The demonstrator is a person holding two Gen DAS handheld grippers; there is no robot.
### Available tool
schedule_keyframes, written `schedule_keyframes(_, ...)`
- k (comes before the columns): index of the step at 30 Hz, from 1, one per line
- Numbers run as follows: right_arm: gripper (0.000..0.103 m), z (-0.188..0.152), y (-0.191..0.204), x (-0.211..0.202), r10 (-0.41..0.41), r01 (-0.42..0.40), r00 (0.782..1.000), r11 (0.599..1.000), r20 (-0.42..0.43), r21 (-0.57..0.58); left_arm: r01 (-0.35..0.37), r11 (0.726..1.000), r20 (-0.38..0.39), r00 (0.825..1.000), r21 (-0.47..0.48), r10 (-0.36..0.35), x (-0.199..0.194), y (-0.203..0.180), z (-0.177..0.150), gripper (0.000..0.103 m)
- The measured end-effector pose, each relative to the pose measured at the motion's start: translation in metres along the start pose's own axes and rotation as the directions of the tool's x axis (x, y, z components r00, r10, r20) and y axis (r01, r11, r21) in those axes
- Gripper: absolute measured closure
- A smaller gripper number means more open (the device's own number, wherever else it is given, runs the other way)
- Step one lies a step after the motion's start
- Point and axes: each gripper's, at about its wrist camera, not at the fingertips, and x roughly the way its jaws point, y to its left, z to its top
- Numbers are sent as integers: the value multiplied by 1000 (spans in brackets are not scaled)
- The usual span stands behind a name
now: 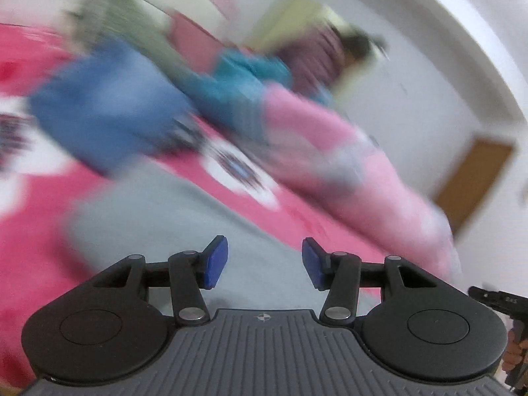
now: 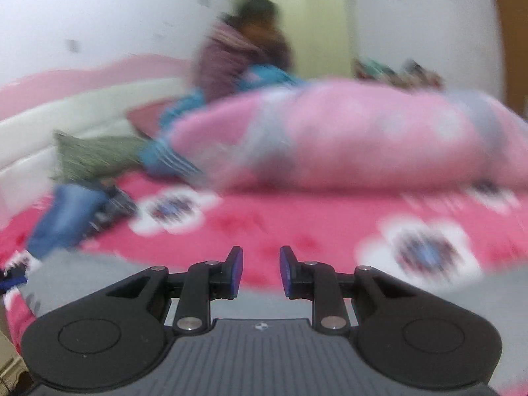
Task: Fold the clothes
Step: 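Open both grippers and move them back over the sweatshirt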
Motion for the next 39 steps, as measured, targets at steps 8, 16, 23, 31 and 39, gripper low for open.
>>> schedule_keyframes(8,77,-81,-68,-13,-75,83,994,992,-82,94,-80,984,-193,975,157,110,81,-42,-24,53)
schedule_keyframes(16,79,-92,-22,65,122,-151,986,948,-116,-281,-273,929,-166,933,250,319,115,-58,-37,54)
schedule_keyframes(23,79,-98,-196,45,-294,282,940,955,-172,-89,-298,905,-141,925,304,352,115,-60,-39,54)
schedule_keyframes(31,78,-48,-212,40,-274,280,954,959,-120,36,-316,897,-125,922,310,367,117,-61,-39,54)
schedule_keyframes(39,85,-65,-168,118,-39,33,971,999,-236,-26,-338,877,-112,912,343,396,120,-66,-42,53)
